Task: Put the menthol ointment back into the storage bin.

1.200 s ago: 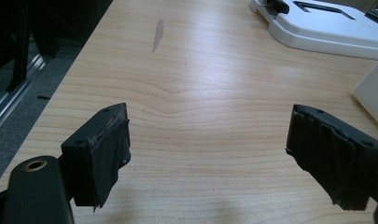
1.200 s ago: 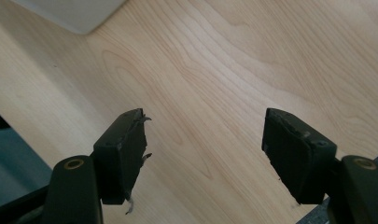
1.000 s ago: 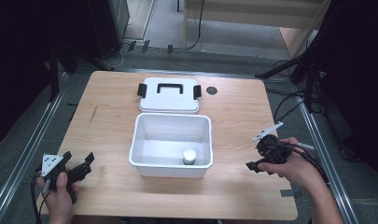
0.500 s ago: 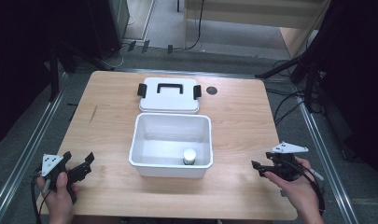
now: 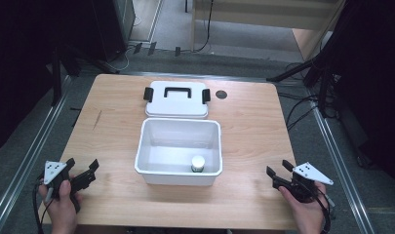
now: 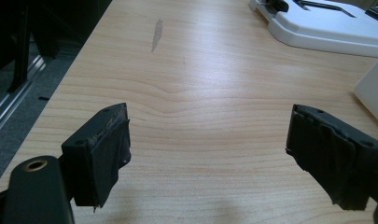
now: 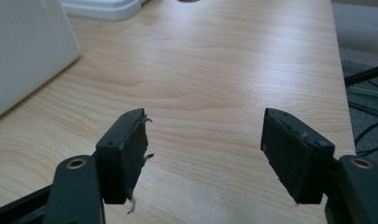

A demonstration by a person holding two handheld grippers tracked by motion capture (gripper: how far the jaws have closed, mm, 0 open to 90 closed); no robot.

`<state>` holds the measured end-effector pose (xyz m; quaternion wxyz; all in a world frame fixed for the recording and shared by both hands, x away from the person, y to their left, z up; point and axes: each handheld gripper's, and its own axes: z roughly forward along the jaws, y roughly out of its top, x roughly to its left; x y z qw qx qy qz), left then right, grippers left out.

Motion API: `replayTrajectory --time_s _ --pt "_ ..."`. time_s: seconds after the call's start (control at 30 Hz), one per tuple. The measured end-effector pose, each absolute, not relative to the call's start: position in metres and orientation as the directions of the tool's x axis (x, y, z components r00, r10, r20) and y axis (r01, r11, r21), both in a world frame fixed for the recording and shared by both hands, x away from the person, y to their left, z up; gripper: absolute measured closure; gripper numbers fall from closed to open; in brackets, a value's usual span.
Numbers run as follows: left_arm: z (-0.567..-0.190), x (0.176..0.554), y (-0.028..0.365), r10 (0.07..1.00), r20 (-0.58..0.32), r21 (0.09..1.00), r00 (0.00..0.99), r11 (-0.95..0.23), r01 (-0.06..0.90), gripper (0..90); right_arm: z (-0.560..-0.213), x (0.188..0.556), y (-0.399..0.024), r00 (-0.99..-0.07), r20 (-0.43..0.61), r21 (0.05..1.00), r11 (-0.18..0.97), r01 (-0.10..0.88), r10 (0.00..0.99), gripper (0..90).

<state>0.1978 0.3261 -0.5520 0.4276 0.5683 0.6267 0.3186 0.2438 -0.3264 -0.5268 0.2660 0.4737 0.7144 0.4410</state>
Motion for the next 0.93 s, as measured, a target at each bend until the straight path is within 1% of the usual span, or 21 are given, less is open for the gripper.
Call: replayTrajectory --time_s 0.1,0.27,0.43,0.5,0.53,0.57,0.7,0.83,0.93 --pt "-0.552 0.198 0.326 0.985 -0.173 0.885 0.014 0.150 0.441 14.2 -0.534 0.240 -0.330 -0.388 0.055 0.909 0.114 0.400 0.920 32.6" --pt "-0.552 0.198 0.325 0.984 -0.175 0.884 0.018 0.149 0.443 14.3 -0.545 0.238 -0.330 -0.378 0.045 0.925 0.104 0.365 0.925 32.9" --pt "-0.552 0.199 0.323 0.986 -0.163 0.884 0.023 0.135 0.448 14.3 -0.545 0.237 -0.334 -0.376 0.064 0.928 0.083 0.363 0.924 32.9" --pt "-0.552 0.199 0.323 0.987 -0.158 0.884 0.028 0.129 0.450 14.2 -0.545 0.237 -0.335 -0.383 0.051 0.912 0.113 0.394 0.922 35.3" --pt "-0.552 0.199 0.323 0.987 -0.158 0.884 0.028 0.129 0.450 14.2 -0.545 0.237 -0.335 -0.383 0.051 0.912 0.113 0.394 0.922 35.3" --pt "-0.552 0.199 0.323 0.987 -0.156 0.882 0.028 0.126 0.454 14.2 -0.545 0.238 -0.335 -0.378 0.035 0.898 0.136 0.417 0.925 34.2" --pt "-0.552 0.199 0.322 0.987 -0.156 0.882 0.026 0.128 0.454 14.2 -0.545 0.235 -0.336 -0.366 0.035 0.911 0.121 0.394 0.930 34.2" --pt "-0.552 0.199 0.322 0.987 -0.158 0.881 0.033 0.126 0.456 14.3 -0.545 0.235 -0.336 -0.366 0.047 0.906 0.115 0.408 0.929 26.0" --pt "-0.552 0.199 0.323 0.985 -0.168 0.879 0.037 0.133 0.458 14.3 -0.545 0.234 -0.336 -0.376 0.038 0.906 0.127 0.405 0.926 23.6"
